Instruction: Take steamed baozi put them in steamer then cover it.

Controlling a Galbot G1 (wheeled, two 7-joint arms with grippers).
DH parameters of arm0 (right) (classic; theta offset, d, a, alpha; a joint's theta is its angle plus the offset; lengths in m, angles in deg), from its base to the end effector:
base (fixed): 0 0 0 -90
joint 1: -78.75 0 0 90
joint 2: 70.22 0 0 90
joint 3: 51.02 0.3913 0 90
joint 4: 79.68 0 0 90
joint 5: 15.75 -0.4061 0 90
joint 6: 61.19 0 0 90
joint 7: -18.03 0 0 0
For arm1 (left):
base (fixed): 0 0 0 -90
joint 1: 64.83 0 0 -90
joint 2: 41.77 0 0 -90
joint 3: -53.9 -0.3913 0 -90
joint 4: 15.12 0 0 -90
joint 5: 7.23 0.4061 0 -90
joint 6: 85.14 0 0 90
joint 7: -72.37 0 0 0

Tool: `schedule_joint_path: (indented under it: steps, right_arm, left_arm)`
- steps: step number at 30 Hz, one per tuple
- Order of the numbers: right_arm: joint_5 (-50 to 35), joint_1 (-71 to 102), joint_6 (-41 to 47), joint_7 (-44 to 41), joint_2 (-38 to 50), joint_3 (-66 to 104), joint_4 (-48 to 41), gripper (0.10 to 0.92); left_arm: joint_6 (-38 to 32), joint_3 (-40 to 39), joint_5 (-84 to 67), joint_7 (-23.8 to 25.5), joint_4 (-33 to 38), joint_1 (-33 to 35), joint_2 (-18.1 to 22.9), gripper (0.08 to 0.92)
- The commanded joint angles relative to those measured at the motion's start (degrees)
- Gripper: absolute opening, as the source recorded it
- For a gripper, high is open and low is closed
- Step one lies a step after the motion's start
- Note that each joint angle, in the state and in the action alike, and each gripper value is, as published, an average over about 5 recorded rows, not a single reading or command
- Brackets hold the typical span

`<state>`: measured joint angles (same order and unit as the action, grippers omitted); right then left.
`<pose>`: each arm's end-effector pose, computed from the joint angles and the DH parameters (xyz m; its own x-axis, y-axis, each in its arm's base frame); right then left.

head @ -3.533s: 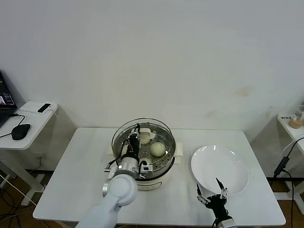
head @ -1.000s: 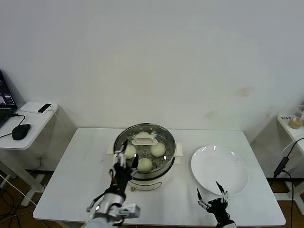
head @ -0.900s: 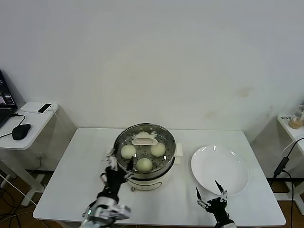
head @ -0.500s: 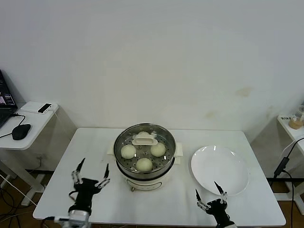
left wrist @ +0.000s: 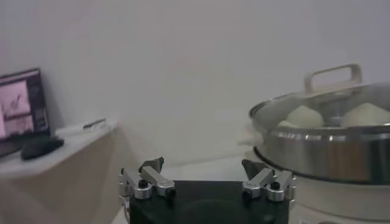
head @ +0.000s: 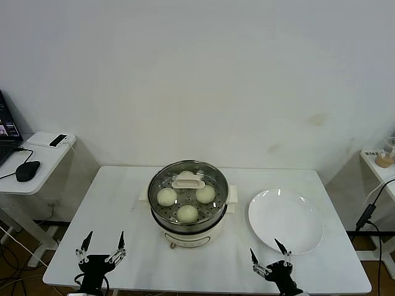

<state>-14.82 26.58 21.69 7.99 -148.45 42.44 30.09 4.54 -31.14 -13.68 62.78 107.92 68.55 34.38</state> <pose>0.1517 -0.0744 -0.4266 -0.9520 -0.2106 0.2223 -0.2518 0.9515 -0.1769 0.1381 0.0692 -0.3477 -0.9835 -0.1047 0.1478 -0.0823 0.9852 0.1505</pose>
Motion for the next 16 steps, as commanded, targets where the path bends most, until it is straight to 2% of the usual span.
schedule_joint_path:
  steps: [1, 16]
  right_arm:
    - [-5.8, 1.0, 2.9, -0.1, 1.9, -1.5, 3.2, 0.823]
    - [-9.5, 2.3, 3.0, 0.2, 4.8, -2.8, 3.9, 0.823]
  left_arm:
    - [-2.8, 1.6, -4.5, 0.9, -2.0, 2.8, 0.4, 0.823]
    - [-2.7, 1.3, -2.3, 2.5, -3.2, 3.1, 1.1, 0.823]
